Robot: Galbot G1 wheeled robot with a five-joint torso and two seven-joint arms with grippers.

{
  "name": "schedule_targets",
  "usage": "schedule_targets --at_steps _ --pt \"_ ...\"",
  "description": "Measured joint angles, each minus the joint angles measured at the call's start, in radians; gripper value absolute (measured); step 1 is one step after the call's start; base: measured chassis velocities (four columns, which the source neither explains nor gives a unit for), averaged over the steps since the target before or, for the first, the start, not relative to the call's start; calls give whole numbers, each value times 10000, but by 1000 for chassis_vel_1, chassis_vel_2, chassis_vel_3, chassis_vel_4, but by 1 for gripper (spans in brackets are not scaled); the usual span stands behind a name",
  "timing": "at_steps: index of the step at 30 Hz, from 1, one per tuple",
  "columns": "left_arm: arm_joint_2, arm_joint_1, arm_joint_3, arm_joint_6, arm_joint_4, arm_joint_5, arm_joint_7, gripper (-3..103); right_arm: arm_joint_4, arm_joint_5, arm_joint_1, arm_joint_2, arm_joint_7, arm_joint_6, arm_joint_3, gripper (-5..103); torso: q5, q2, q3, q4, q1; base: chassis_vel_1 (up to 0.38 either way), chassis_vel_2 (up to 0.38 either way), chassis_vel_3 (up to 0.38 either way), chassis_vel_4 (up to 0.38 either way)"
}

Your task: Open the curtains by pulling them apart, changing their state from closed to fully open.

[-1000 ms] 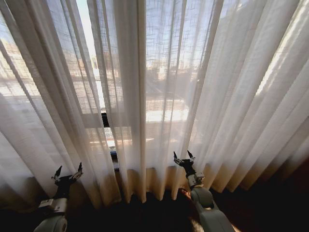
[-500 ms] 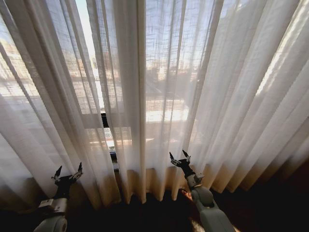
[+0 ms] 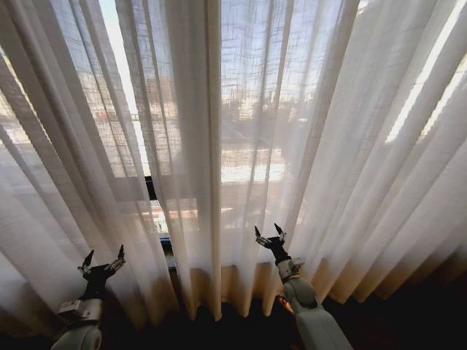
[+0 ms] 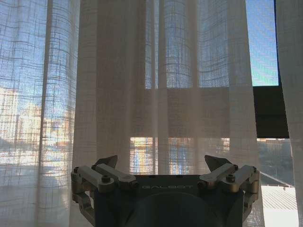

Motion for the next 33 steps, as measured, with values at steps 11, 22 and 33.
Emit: schedule_targets --at_steps 11,22,33 --pt "-1 4 0 0 -1 0 0 100 -675 -942 471 563 462 -68 -799 100 2 6 -4 0 -17 10 -10 -6 17" --pt "-1 3 -1 0 0 0 0 100 -778 -741 793 547 631 -72 -1134 100 4 4 -4 2 -15 0 0 0 0" --pt "-1 4 0 0 -1 0 0 100 378 -288 -183 -290 614 -64 -948 100 3 5 -6 -1 -16 0 0 0 0"
